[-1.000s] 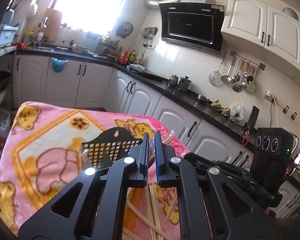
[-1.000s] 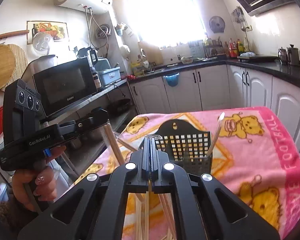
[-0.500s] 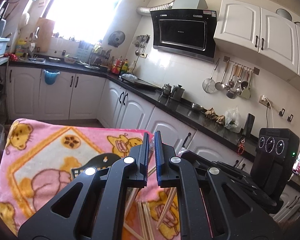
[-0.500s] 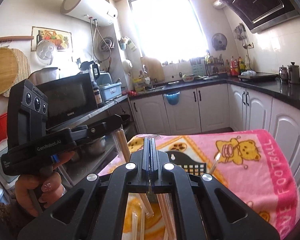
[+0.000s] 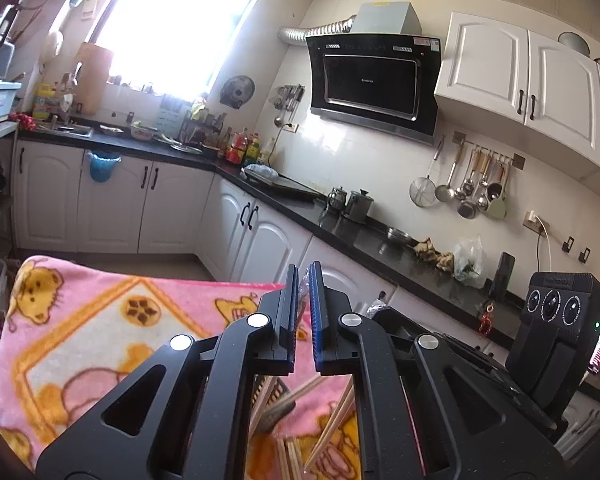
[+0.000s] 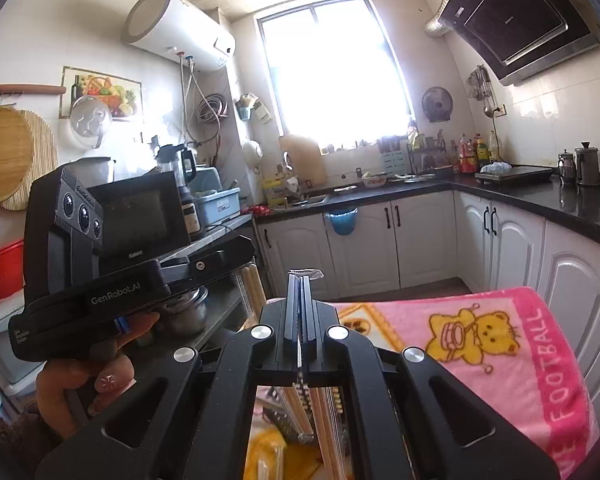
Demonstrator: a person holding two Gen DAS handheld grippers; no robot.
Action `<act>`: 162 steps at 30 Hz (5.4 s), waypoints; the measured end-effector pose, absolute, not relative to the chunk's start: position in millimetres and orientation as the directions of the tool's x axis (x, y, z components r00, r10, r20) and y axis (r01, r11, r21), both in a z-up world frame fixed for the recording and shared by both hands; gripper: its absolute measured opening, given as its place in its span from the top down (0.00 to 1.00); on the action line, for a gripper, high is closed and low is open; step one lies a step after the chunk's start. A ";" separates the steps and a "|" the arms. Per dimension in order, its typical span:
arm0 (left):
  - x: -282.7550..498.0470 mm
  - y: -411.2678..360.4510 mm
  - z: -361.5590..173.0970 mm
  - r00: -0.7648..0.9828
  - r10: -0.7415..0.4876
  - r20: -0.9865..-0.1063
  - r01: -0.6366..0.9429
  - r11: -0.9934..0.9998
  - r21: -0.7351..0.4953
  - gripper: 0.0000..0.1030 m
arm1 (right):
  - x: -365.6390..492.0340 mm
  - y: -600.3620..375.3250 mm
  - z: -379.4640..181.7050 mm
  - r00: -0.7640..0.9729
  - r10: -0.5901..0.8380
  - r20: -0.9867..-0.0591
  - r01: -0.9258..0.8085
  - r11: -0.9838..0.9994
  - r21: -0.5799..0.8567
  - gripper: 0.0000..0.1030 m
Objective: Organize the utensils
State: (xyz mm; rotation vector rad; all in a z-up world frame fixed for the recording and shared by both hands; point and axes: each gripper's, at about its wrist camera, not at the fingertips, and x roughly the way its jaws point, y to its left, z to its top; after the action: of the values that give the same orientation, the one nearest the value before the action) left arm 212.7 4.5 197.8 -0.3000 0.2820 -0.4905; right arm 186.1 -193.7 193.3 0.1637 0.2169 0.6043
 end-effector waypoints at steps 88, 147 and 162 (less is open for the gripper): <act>224.8 -7.2 106.0 0.832 -0.412 -0.372 0.291 0.894 -0.340 0.69 | 228.0 -219.1 106.4 0.834 0.421 -0.356 -0.357 0.905 0.233 0.75; 155.0 49.8 30.9 0.787 -0.330 -0.522 0.128 0.914 -0.384 0.26 | 153.3 -184.8 53.2 0.699 0.500 -0.511 -0.487 0.857 0.172 0.48; 179.9 41.4 -30.6 0.655 -0.364 -0.662 0.090 0.908 -0.410 0.69 | 165.2 -170.6 9.0 0.619 0.475 -0.626 -0.488 0.857 0.167 0.48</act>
State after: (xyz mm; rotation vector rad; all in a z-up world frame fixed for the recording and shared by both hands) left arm 179.9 41.4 -30.6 -0.3596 0.8199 -0.2639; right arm 165.2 -170.6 9.0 -0.0206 0.7143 0.5540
